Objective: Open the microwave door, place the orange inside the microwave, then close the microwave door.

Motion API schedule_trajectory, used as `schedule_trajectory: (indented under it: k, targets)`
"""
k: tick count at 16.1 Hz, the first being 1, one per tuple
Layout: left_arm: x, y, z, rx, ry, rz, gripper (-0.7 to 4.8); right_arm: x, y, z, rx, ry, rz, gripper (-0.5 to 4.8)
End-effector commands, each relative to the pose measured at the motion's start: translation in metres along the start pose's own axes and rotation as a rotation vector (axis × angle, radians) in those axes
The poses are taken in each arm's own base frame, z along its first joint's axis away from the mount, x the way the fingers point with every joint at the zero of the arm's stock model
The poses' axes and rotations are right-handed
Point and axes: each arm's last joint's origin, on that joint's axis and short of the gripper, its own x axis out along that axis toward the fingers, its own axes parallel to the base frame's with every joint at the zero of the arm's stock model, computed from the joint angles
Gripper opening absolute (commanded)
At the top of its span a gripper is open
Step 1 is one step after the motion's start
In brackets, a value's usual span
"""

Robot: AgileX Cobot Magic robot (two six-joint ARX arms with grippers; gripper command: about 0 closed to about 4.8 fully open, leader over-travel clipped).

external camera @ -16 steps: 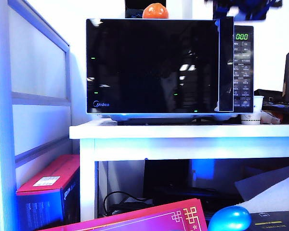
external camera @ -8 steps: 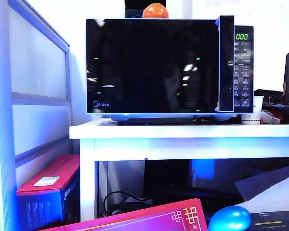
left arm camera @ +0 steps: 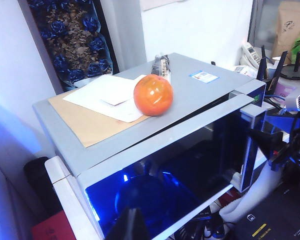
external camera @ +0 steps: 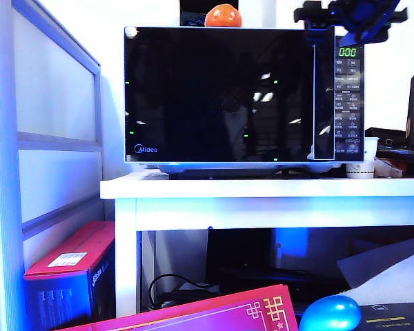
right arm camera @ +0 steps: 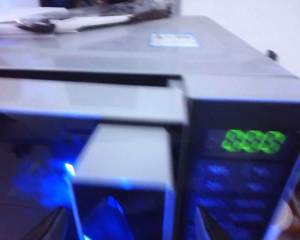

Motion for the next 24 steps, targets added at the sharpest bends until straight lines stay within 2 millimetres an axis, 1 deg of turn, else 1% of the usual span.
schedule_trajectory:
  k: [1,3,5,8,10,12,14,15,17,18,19,22,24]
  targets:
    - [-0.002,0.000,0.002,0.005,-0.016,0.004,-0.05,0.001,0.001,0.004,0.005,-0.048,0.008,3.37]
    - [-0.002,0.000,0.002,0.005,-0.017,0.005,-0.05,0.001,0.001,0.004,0.004,-0.047,0.021,3.37]
    - [-0.002,0.000,0.002,0.005,-0.018,0.005,-0.05,0.001,0.003,0.005,0.002,-0.048,0.091,3.37]
    - [-0.002,0.000,0.002,0.005,-0.016,0.004,-0.05,-0.001,-0.003,0.005,0.004,-0.039,-0.110,3.37]
    - [0.000,0.000,0.002,0.005,-0.013,0.004,-0.05,0.000,-0.005,0.006,0.005,-0.043,-0.133,3.37]
    - [0.015,0.000,-0.002,0.004,0.008,0.000,-0.05,0.000,-0.005,0.005,0.005,-0.047,-0.137,3.38]
    - [0.030,0.000,-0.005,0.003,0.028,-0.006,-0.05,0.000,-0.007,0.005,0.006,-0.044,-0.219,3.37]
    - [0.041,0.000,-0.008,0.003,0.035,-0.007,-0.05,-0.001,-0.009,0.006,0.007,-0.044,-0.242,3.37]
    - [0.053,0.001,-0.009,0.003,0.024,-0.005,-0.05,-0.003,-0.012,0.008,0.010,-0.046,-0.333,3.37]
    - [0.055,0.001,-0.008,0.004,0.017,-0.004,-0.05,-0.006,-0.012,0.011,0.013,-0.057,-0.332,3.37]
    - [0.057,0.001,-0.009,0.004,0.018,-0.005,-0.05,-0.013,-0.012,0.019,0.018,-0.081,-0.329,3.37]
    - [0.057,0.001,-0.006,0.005,-0.011,0.000,-0.05,-0.031,-0.011,0.039,0.021,-0.132,-0.219,3.37]
    - [0.057,0.001,-0.006,0.005,-0.012,0.000,-0.05,-0.040,-0.011,0.046,0.020,-0.144,-0.180,3.37]
